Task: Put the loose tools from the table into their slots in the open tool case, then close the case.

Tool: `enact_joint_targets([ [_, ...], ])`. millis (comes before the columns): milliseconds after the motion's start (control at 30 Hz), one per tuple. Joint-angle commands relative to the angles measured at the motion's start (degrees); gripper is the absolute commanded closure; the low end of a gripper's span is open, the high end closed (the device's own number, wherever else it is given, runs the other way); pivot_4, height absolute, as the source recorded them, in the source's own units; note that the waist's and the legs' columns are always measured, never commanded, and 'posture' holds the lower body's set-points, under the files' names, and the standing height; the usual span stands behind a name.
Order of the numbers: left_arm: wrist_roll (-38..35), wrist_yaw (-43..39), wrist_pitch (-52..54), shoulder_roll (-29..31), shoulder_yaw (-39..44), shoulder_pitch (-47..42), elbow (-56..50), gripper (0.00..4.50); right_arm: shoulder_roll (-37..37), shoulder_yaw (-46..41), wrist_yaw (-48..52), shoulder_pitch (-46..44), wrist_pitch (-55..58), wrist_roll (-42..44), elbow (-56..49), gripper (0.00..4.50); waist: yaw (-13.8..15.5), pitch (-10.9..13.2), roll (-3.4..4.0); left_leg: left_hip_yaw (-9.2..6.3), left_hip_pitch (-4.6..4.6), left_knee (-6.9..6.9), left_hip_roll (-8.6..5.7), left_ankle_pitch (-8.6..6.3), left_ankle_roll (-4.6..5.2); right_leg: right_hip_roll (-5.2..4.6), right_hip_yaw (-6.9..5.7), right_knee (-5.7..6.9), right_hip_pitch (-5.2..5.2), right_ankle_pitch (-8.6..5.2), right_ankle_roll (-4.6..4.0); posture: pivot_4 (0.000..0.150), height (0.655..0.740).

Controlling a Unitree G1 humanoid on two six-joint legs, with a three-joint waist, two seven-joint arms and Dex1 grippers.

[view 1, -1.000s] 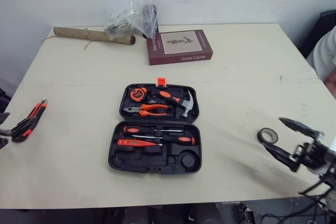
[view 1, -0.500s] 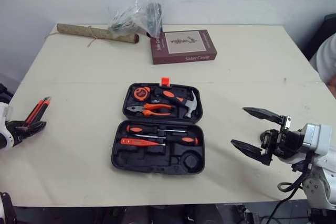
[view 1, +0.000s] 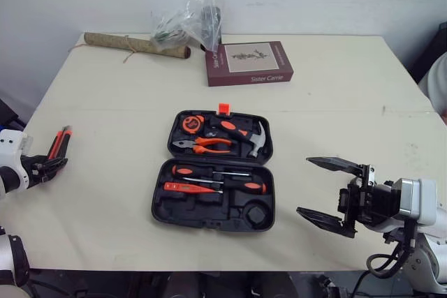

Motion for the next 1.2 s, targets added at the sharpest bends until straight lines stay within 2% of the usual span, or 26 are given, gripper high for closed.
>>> enact_joint_targets([
  [33, 1.3, 0.2, -0.2, -1.0, -0.7, 2.9, 1.7, 2.89, 0.4, 0.0, 0.1, 0.0, -0.2, 1.2, -1.8, 0.00, -0.1, 0.0, 0.13, 0.01, 0.00, -0.01, 0.00, 0.00, 0.00, 0.00, 0.01, -0.01, 0.00, 0.00, 0.00, 0.150, 0.7400],
  [167, -0.2, -2.3, -7.1, -0.1, 0.9, 5.6, -3.2, 2.89, 0.5, -1.4, 1.0, 1.8, -1.8, 0.2, -0.9, 0.00, -0.2, -0.1, 0.14, 0.01, 0.00, -0.02, 0.00, 0.00, 0.00, 0.00, 0.01, -0.01, -0.01, 0.00, 0.00, 0.150, 0.7400],
  [300, -5.5, -8.8, -11.4, -0.1, 4.8, 10.0, -15.4, 2.89, -0.5, -3.5, 2.5, 3.2, -2.8, 0.1, 0.8, 0.00, -0.2, 0.0, -0.04, 0.03, -0.09, -0.01, -0.01, -0.03, 0.04, -0.06, -0.01, -0.06, -0.05, 0.00, 0.00, 0.150, 0.7400],
  [433, -13.9, -15.9, -11.0, -2.6, 8.2, 19.7, -41.6, 2.89, -2.7, -7.6, 6.2, 4.8, -4.4, 0.1, 6.1, 0.00, 0.1, 0.2, -0.35, -0.08, -0.17, 0.08, 0.00, -0.03, 0.05, -0.12, -0.04, -0.09, 0.00, 0.01, 0.02, 0.150, 0.7400],
  [533, -15.7, -21.0, -11.6, -2.2, 6.0, 26.5, -58.7, 2.89, -4.8, -10.2, 11.3, 6.4, -7.5, -1.2, 12.0, 0.00, 0.0, 0.2, -0.35, -0.22, -0.19, 0.09, -0.03, -0.05, 0.07, -0.22, 0.19, -0.17, 0.11, 0.03, 0.04, 0.150, 0.7400],
  [633, -15.8, -26.5, -11.5, 0.1, 2.4, 29.9, -69.5, 2.89, -8.9, -12.7, 17.2, 8.7, -9.8, -1.2, 17.3, 0.00, 0.0, 0.3, -0.13, -0.14, -0.17, 0.06, 0.00, -0.07, 0.06, -0.16, 0.43, -0.39, 0.15, 0.03, 0.04, 0.150, 0.7400],
  [733, -16.4, -28.5, -9.2, 1.4, -0.2, 30.6, -76.0, 2.89, -13.3, -12.1, 19.0, 12.2, -11.4, 0.6, 19.4, 0.00, -0.1, 0.4, 0.09, -0.03, -0.06, 0.00, 0.01, -0.06, 0.05, -0.05, 0.45, -0.45, 0.09, 0.01, 0.01, 0.150, 0.7400],
  [800, -15.7, -28.1, -6.4, 1.2, -4.7, 29.2, -81.3, 2.89, -14.6, -12.1, 19.0, 11.8, -11.4, 0.9, 23.2, 0.00, -0.2, 0.4, 0.10, -0.01, -0.02, -0.03, 0.07, -0.03, 0.01, -0.02, 0.45, -0.43, 0.07, 0.00, -0.01, 0.150, 0.7400],
  [967, -10.6, -25.4, -0.7, 0.6, -14.2, 23.3, -87.7, 2.89, -11.9, -11.2, 16.5, 11.0, -8.6, 1.0, 22.5, 0.00, 0.1, 0.4, 0.10, 0.00, -0.04, 0.00, 0.03, -0.02, 0.00, 0.06, 0.48, -0.40, 0.07, 0.00, -0.01, 0.150, 0.7400],
  [1200, -4.2, -23.6, 5.8, 2.9, -20.3, 21.1, -90.5, 2.89, -9.2, -10.1, 14.2, 12.0, -7.4, -0.3, 18.0, 0.00, 0.0, 0.4, 0.10, -0.01, -0.09, 0.02, 0.03, -0.02, 0.01, 0.09, 0.46, -0.45, 0.07, 0.00, 0.00, 0.150, 0.7400],
])
